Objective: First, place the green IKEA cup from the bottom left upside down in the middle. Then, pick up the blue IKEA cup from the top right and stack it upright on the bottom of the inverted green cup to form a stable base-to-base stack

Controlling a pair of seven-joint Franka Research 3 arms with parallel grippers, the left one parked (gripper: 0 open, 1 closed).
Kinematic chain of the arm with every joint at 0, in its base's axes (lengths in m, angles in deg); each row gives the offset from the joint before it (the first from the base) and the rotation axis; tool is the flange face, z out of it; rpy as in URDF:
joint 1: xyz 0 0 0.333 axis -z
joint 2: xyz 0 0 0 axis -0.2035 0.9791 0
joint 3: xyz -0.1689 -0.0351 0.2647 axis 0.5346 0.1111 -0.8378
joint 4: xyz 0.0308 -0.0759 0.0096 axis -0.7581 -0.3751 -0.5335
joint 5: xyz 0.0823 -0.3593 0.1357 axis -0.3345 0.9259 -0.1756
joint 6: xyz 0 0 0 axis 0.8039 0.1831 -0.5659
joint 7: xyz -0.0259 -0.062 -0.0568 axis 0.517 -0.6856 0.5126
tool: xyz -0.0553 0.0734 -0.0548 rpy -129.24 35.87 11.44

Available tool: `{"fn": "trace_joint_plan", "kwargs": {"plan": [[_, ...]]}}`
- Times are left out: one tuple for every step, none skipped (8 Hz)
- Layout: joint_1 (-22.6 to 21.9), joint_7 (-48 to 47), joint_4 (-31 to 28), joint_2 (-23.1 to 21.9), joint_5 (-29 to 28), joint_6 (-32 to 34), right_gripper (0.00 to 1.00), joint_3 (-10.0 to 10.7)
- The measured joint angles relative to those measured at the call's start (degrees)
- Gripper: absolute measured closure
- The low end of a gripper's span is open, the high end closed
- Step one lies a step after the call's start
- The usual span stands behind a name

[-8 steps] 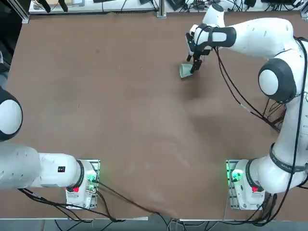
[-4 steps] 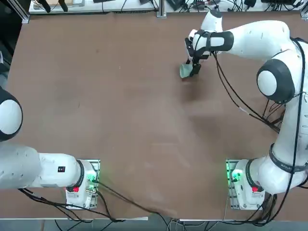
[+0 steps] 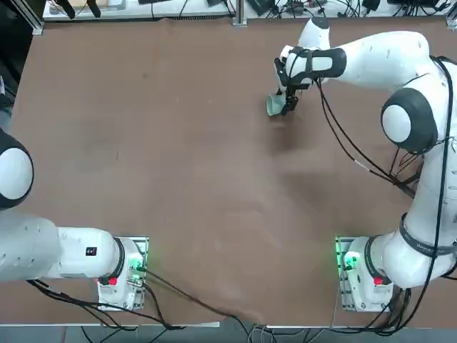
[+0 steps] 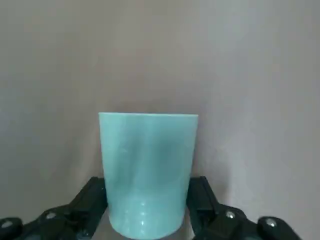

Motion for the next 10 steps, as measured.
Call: {"fn": "trace_joint_plan", "kwargs": {"plan": [[0.01,0.02,0.0,-0.03,0.0,0.01,0.13,-0.01],[0.05,0.02,-0.01,-0.11,-0.05,0.08,0.13,0.02],[0.08,0.02,0.09,-0.29,-0.16,0.41,0.13,0.16],[0.17,0.02,0.69,-1.13,-0.09,1.25,0.13,1.48],[0.47,0.23,1.18,-2.91,0.02,4.11,0.13,3.73],[0.83,0.81,1.35,-4.89,0.72,7.42,0.13,6.2],[1.06,0.99,1.47,-6.73,2.55,10.48,0.13,8.65],[1.08,0.77,1.75,-8.15,6.53,13.98,0.13,11.38],[1.19,-0.94,2.6,-8.91,13.31,18.29,0.13,13.6],[1.49,-5.29,3.89,-9.07,21.18,22.92,0.13,14.64]]}}
